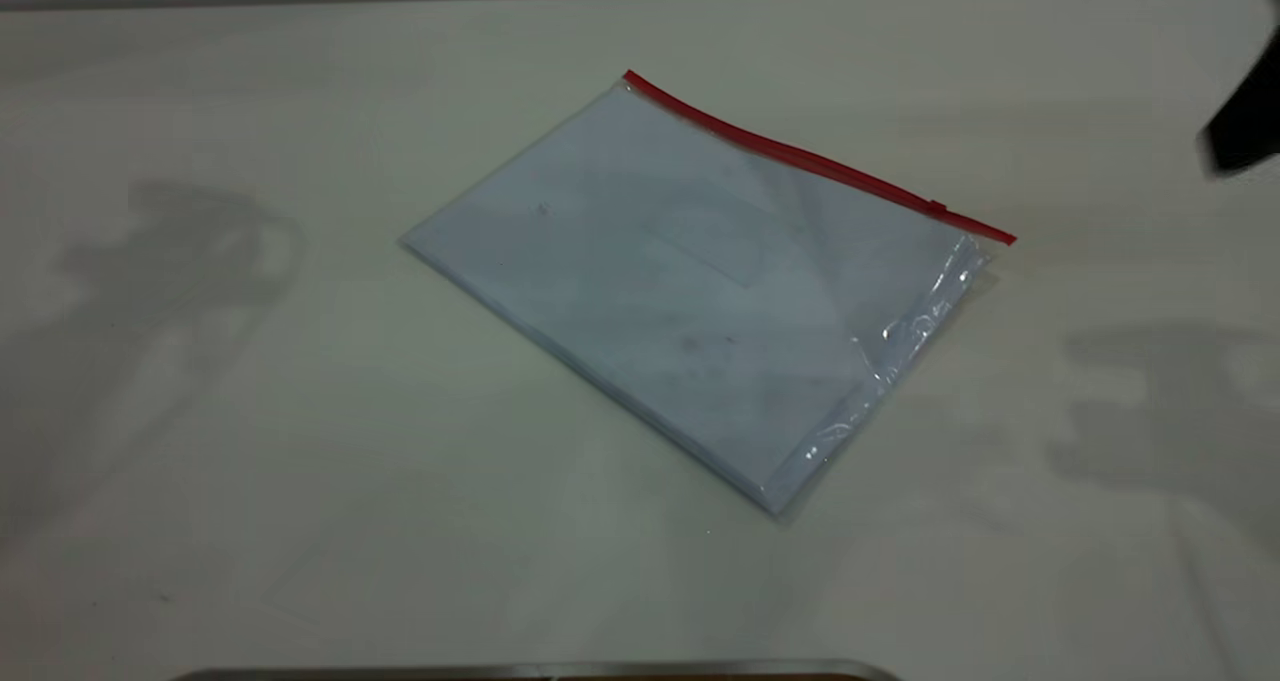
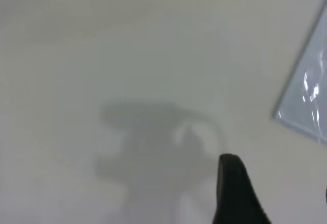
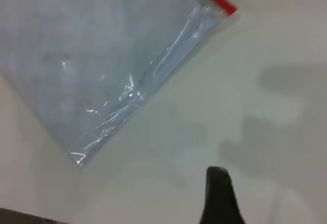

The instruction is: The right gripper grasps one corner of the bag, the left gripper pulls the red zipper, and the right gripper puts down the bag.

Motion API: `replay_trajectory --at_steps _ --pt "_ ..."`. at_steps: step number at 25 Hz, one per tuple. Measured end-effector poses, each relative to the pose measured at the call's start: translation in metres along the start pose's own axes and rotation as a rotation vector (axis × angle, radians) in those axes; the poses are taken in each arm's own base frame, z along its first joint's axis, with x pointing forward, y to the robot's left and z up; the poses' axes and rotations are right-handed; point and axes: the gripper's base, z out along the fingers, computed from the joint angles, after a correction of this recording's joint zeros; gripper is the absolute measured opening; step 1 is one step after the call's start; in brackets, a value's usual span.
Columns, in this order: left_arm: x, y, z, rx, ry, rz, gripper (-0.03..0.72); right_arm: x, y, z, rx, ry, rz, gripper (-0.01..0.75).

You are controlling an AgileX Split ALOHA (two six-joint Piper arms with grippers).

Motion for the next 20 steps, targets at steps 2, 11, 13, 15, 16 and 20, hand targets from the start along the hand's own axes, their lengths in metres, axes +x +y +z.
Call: replay_trajectory --at_steps 2,11,13,15,16,20 --pt "-0.001 -0.004 0.014 0.019 0.045 0.011 0.48 -0.003 -0.004 0.025 -0.027 0.032 -0.007 0.556" --pt "-0.004 -0.024 0.028 0.061 0.073 0.043 0.48 -0.018 -0.012 0.117 -0.221 0.086 -0.079 0.556" --pt "-0.004 -0.027 0.028 0.078 0.084 0.034 0.48 -0.022 -0.016 0.131 -0.26 0.08 -0.079 0.556" --pt "-0.003 -0.028 0.028 0.085 0.088 0.03 0.48 -0.023 -0.023 0.143 -0.296 0.072 -0.07 0.556" --pt "-0.003 -0.029 0.028 0.087 0.088 0.029 0.48 -0.024 -0.03 0.15 -0.317 0.069 -0.058 0.556" --pt "-0.003 -0.029 0.028 0.089 0.087 0.028 0.48 -0.023 -0.052 0.167 -0.366 0.055 -0.032 0.556"
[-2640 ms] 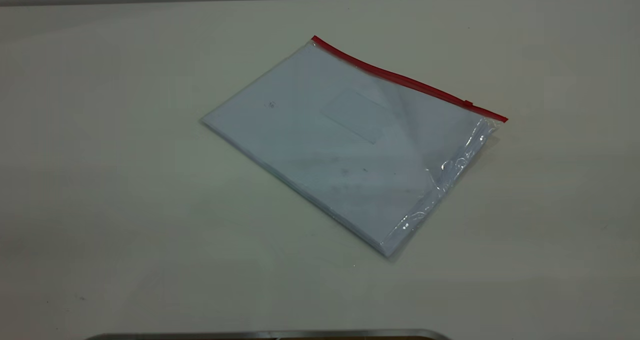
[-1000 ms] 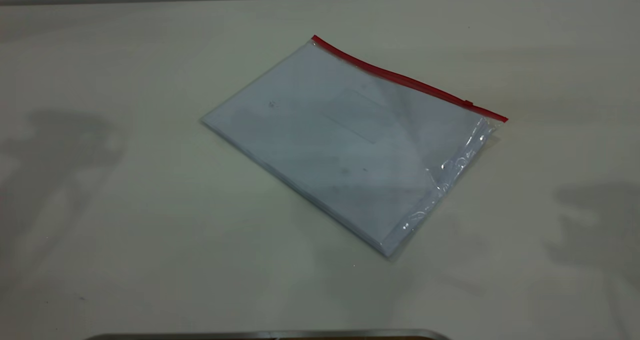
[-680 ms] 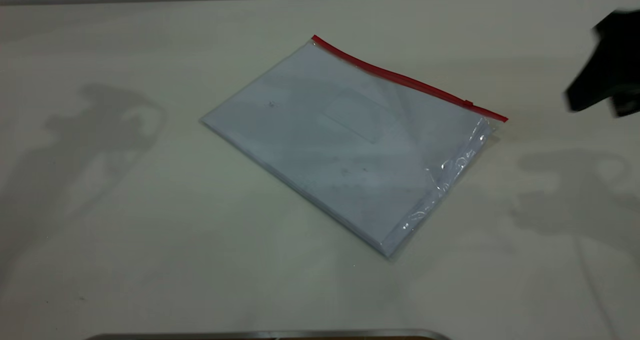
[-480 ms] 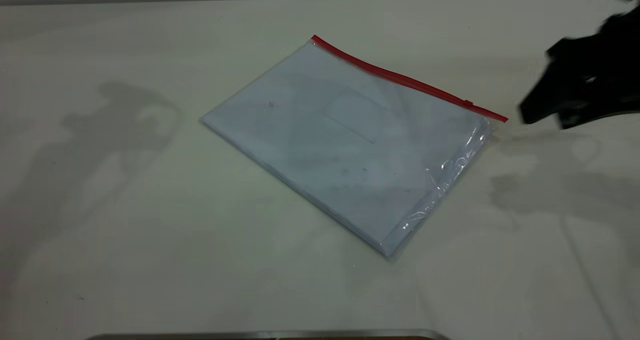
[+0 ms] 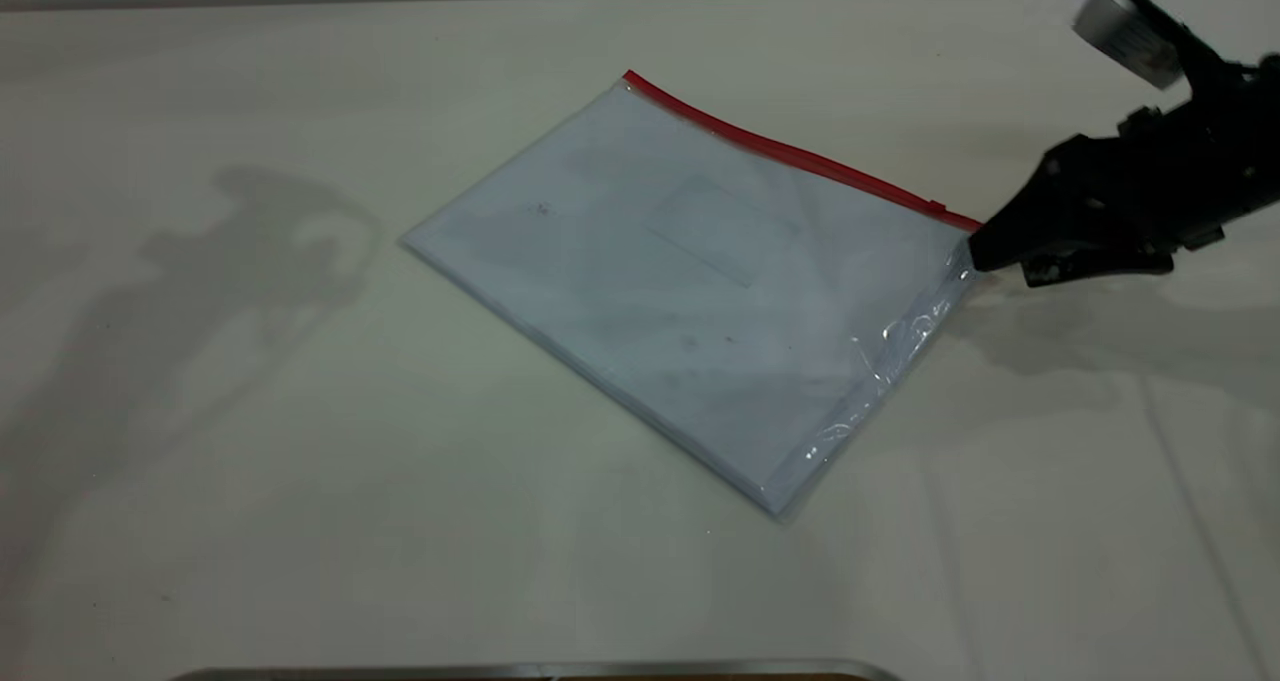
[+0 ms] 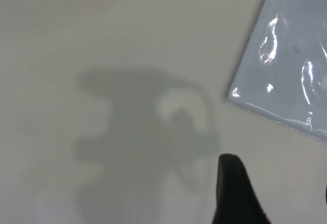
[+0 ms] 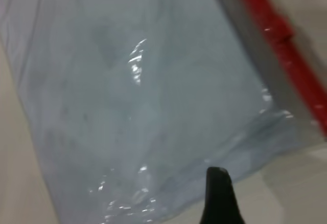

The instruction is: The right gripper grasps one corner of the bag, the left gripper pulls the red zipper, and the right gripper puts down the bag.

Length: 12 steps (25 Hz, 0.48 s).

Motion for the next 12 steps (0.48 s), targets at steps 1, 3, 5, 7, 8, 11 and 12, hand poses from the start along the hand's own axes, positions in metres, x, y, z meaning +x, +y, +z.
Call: replay_trajectory --at_steps 1,3,5,7,8,11,12 --pt "0.0 0.0 0.0 0.003 -0.001 -0.004 0.48 0.001 -0.005 0.002 -0.011 -0.002 0.002 0.556" --pt "-0.001 -0.002 0.0 0.017 -0.006 -0.021 0.48 0.003 -0.012 0.007 -0.032 -0.002 -0.011 0.556" --pt "-0.001 -0.002 0.0 0.026 -0.009 -0.032 0.48 0.005 -0.014 0.012 -0.047 -0.006 -0.033 0.556" --pt "-0.001 -0.003 0.0 0.028 -0.009 -0.034 0.48 0.004 -0.015 0.015 -0.062 -0.026 -0.044 0.556" --pt "-0.001 -0.003 0.0 0.029 -0.008 -0.035 0.48 0.005 -0.016 0.017 -0.068 -0.034 -0.053 0.556" --pt "0.0 -0.003 0.0 0.031 -0.004 -0.036 0.48 0.006 -0.017 0.022 -0.093 -0.068 -0.062 0.556" --pt "0.0 -0.003 0.0 0.032 -0.004 -0.036 0.48 0.006 -0.017 0.023 -0.096 -0.08 -0.061 0.556"
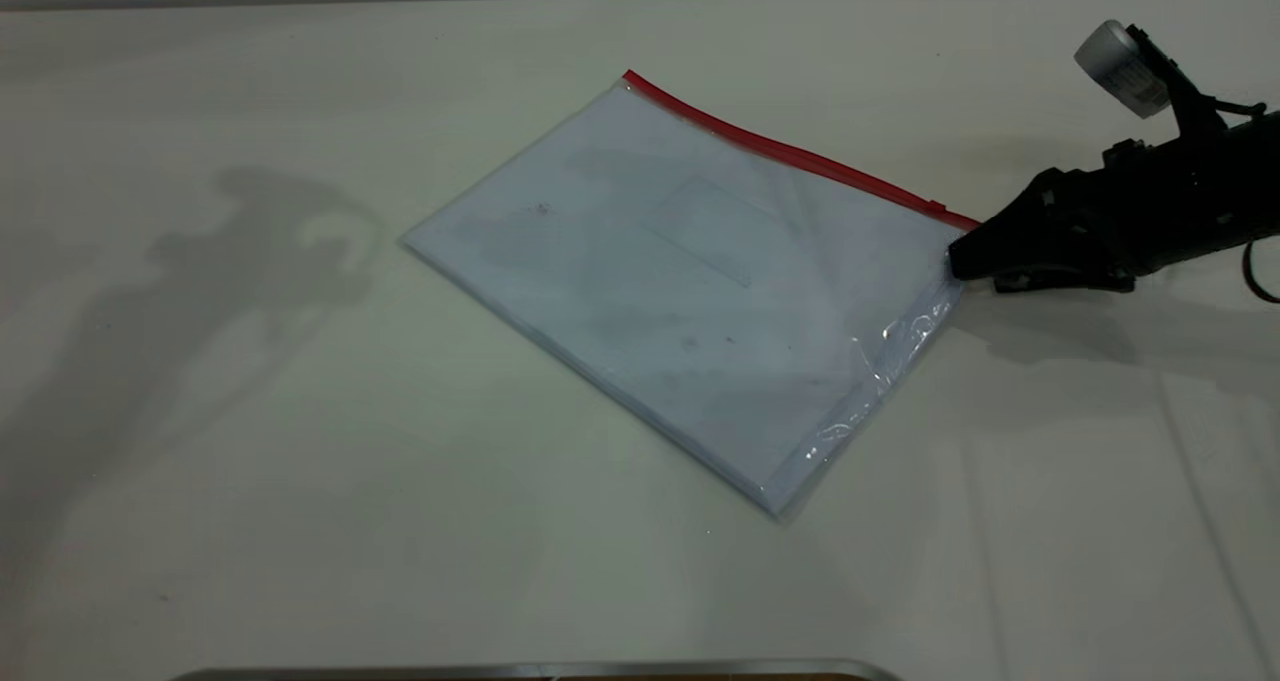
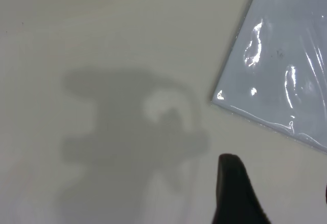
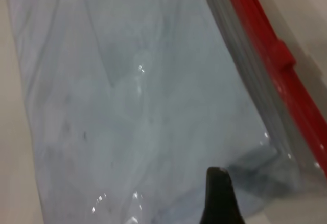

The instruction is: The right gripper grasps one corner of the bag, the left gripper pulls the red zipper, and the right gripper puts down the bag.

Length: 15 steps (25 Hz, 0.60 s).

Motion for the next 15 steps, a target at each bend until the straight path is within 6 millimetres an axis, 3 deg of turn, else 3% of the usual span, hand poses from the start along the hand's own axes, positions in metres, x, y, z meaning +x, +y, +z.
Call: replay_trajectory --at_steps 15 --pt "0.0 -0.002 0.0 0.017 -0.004 -0.02 0.48 -0.005 0.016 0.013 -0.048 -0.048 -0.047 0.545"
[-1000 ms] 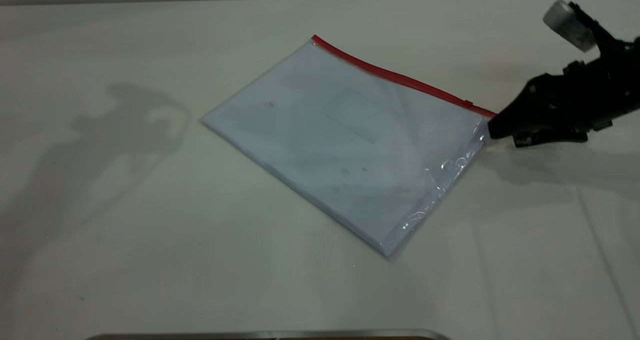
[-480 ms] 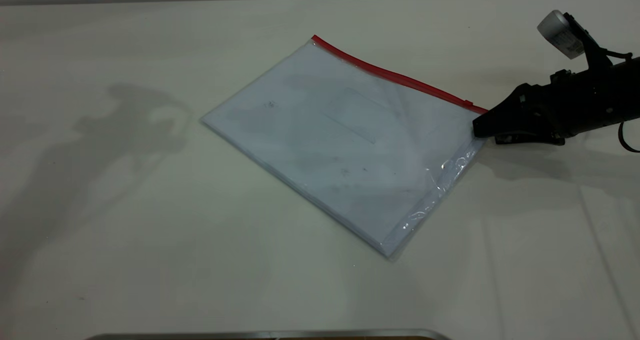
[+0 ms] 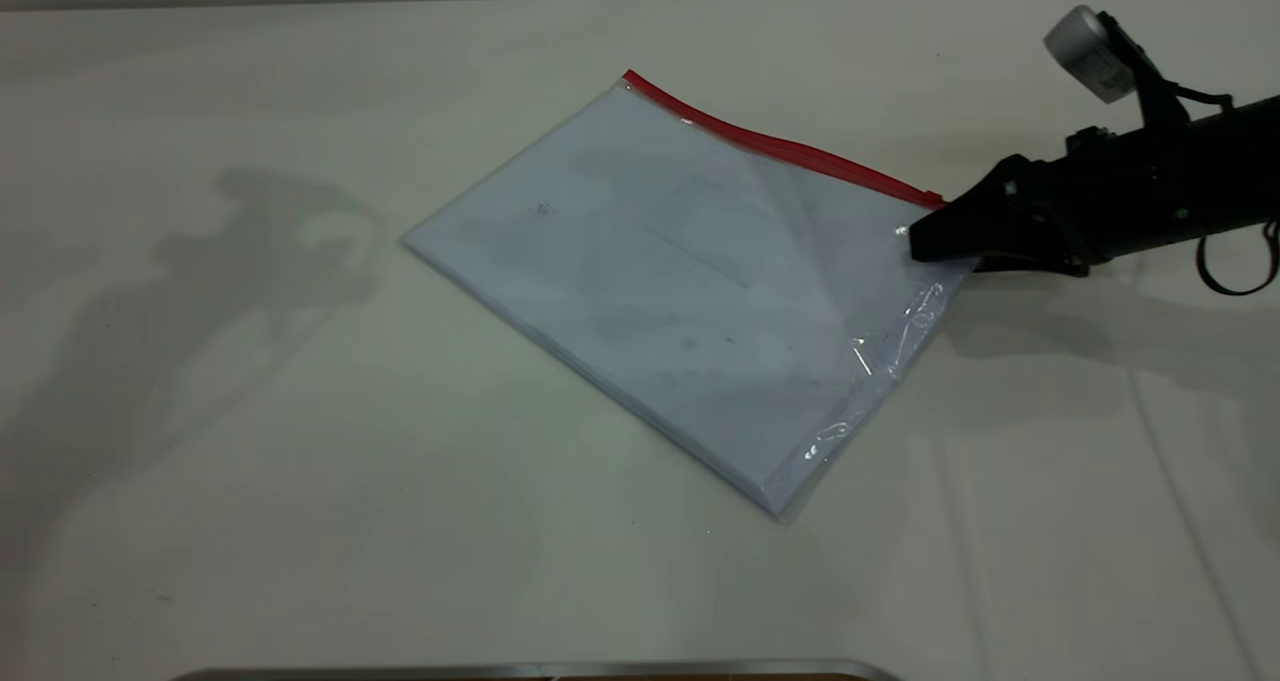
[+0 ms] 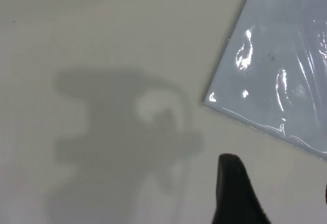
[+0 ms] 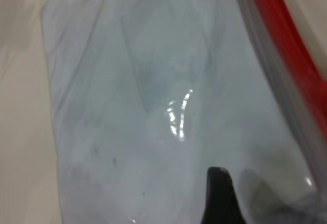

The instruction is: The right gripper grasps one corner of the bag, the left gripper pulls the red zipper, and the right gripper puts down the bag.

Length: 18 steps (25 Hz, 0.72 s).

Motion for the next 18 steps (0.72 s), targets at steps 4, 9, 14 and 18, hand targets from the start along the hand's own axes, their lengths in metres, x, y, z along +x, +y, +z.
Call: replay_trajectory --at_steps 4,9,14,18 --pt "0.0 0.0 0.0 0.0 0.001 0.004 0.48 -0.001 0.002 0.002 0.0 -0.005 -0.011 0.404" --pt "0.001 0.0 0.002 0.001 0.006 0.097 0.48 -0.003 0.003 0.002 -0.014 -0.008 -0.032 0.042" --pt "0.003 0.004 0.018 0.008 0.039 0.188 0.48 -0.022 0.007 0.004 -0.079 -0.011 -0.175 0.034" --pt "-0.002 0.004 0.037 0.018 0.059 0.287 0.48 -0.049 0.015 0.012 -0.105 0.007 -0.346 0.034"
